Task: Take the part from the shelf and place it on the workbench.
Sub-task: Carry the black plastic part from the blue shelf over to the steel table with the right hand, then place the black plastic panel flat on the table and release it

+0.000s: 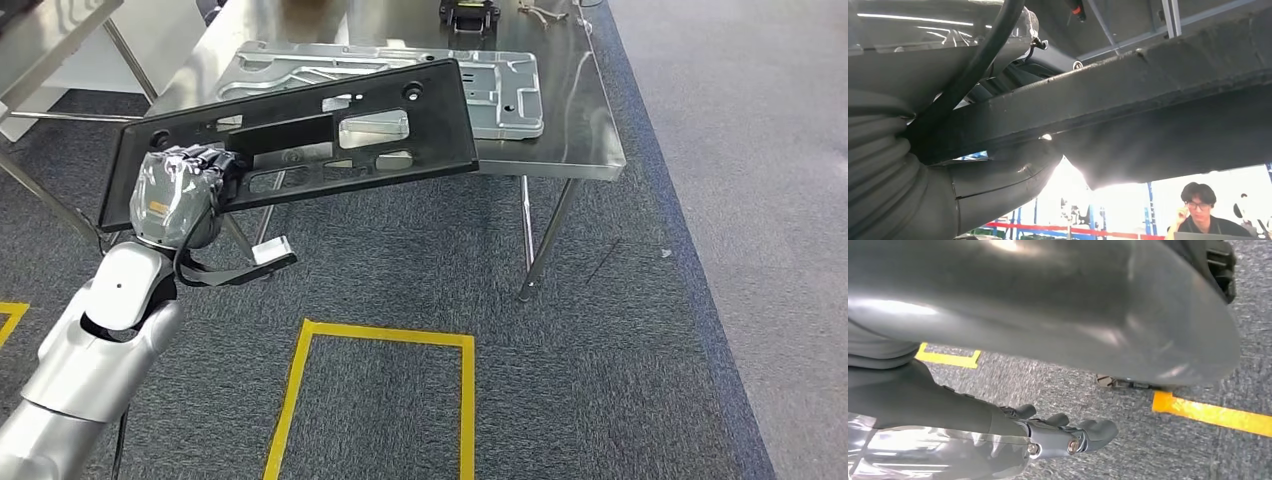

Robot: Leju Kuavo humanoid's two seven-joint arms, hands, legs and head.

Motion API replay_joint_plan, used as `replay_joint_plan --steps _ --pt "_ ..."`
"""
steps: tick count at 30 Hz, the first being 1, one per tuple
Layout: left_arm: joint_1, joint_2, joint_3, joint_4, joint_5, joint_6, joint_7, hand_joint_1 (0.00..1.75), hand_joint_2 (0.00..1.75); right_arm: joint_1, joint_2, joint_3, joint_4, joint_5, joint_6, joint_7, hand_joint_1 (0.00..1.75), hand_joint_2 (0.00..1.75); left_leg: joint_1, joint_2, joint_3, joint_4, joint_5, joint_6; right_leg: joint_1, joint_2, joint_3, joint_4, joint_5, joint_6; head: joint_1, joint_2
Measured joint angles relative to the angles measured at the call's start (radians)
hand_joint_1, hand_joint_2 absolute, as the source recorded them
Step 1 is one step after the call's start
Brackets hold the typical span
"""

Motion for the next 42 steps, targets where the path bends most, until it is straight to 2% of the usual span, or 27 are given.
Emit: replay_joint_plan --steps 4,9,16,39,42 --pt "0.000 -0.002 0.000 0.000 -0.004 0.000 0.002 1.75 1.75 0.000 0.000 -0.001 0.000 -0.001 0.000 0.000 0.00 0.00 0.000 0.002 0.003 -0.005 0.001 -0.003 0.001 0.001 0.000 0.000 -0.002 -0.006 0.000 0.000" --pt "0.000 -0.005 0.000 0.000 -0.005 0.000 0.002 1.75 1.75 0.000 0.000 -0.001 0.000 -0.001 0.000 0.000 0.00 0.00 0.001 0.002 0.004 -0.006 0.001 -0.015 0.001 0.001 0.000 0.001 -0.002 -0.006 0.000 0.000" --pt "0.001 -0.008 -0.001 0.001 -0.011 -0.003 0.002 1.75 1.75 0.000 0.000 -0.001 0.000 -0.001 0.000 0.000 0.00 0.00 0.001 0.002 0.003 -0.006 0.001 -0.017 -0.001 0.001 0.001 0.001 -0.002 -0.006 0.000 0.000" --pt "0.003 -0.009 -0.006 0.001 -0.012 -0.003 0.002 1.75 1.75 0.000 0.000 -0.008 0.000 -0.001 0.001 0.000 0.00 0.00 -0.001 0.002 0.002 -0.005 0.000 -0.016 -0.006 0.001 0.002 -0.002 -0.001 -0.004 0.000 0.000" --pt "0.003 -0.009 -0.006 0.001 -0.014 -0.004 0.003 1.75 1.75 -0.001 0.002 -0.008 0.000 -0.001 0.001 0.000 0.00 0.00 -0.004 0.002 0.008 -0.014 0.002 0.001 -0.007 0.000 0.008 -0.015 0.004 0.009 0.000 0.000"
